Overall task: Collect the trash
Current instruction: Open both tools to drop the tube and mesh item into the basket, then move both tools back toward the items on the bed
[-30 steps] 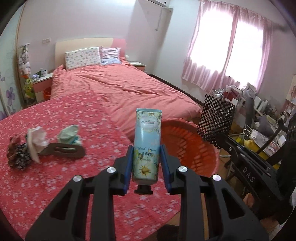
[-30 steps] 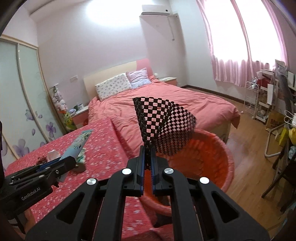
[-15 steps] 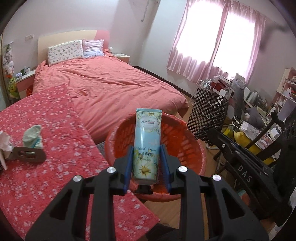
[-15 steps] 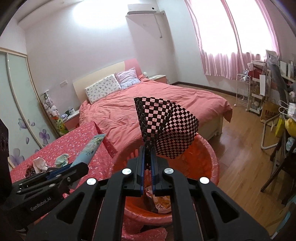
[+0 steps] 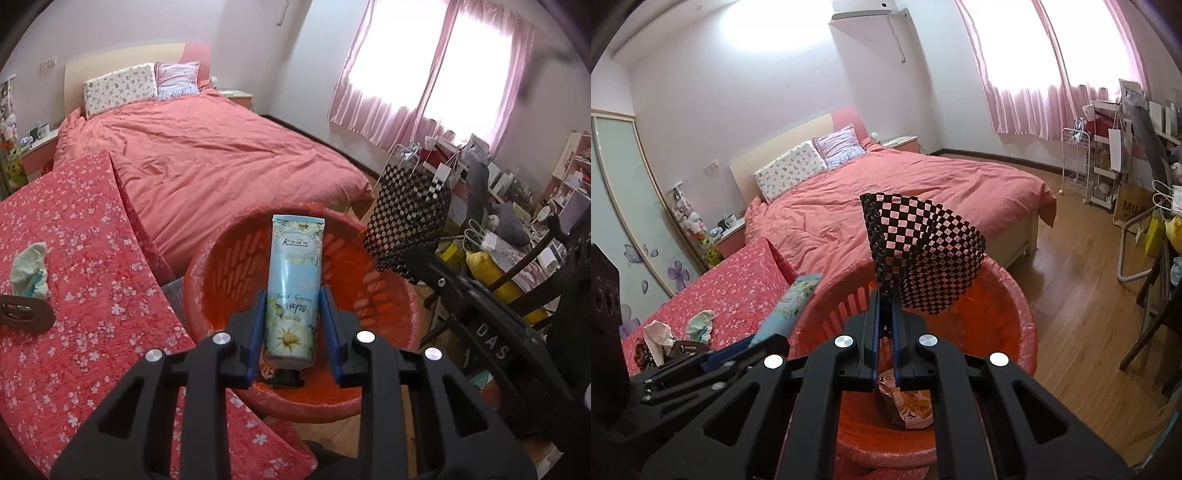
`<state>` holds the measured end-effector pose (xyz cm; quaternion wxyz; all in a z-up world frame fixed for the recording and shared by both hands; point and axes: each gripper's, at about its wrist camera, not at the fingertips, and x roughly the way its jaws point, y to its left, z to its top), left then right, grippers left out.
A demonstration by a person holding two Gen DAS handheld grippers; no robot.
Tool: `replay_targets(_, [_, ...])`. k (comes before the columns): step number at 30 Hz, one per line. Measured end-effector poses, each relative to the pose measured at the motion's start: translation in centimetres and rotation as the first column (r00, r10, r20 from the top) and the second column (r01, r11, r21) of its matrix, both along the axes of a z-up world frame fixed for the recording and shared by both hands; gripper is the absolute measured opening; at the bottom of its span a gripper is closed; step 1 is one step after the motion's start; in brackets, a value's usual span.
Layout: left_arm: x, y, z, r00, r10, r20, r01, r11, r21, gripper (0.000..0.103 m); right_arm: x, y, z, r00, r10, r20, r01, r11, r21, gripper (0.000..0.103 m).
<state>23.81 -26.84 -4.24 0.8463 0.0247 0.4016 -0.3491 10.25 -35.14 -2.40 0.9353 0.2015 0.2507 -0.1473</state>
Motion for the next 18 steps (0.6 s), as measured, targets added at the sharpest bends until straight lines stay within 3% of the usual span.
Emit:
replay_targets(4, [0.7, 0.3, -0.8, 0.999, 0.036, -0.008, -0.036, 0.999, 0.013, 0.049, 0.6, -0.4, -0.5, 1.000, 0.021, -0.018, -0.021, 1.000, 0.023, 0.010])
replay_targets(8, [1.2, 1.3, -1.0, 0.997, 0.076, -0.003, -0.076, 0.997, 0.028, 0.051, 0.6, -0.3, -0.8, 0.999, 0.018, -0.039, -0.017, 1.000, 0.022, 0.034])
replay_targets(10, [1.3, 2.2, -0.9, 0.996, 0.094, 0.006, -0.094, 0.995, 0.035, 0.052, 0.3, 0.0, -0.7, 0.999, 0.012, -0.044, -0.011, 1.000, 0.006, 0.037])
replay_targets(18, [0.6, 6.9, -0.1, 0.983, 0.163, 0.083, -0.170, 0.982, 0.082, 0.058, 0.4, 0.2, 0.1, 0.998, -0.002, -0.056, 0.001, 1.000, -0.009, 0.038])
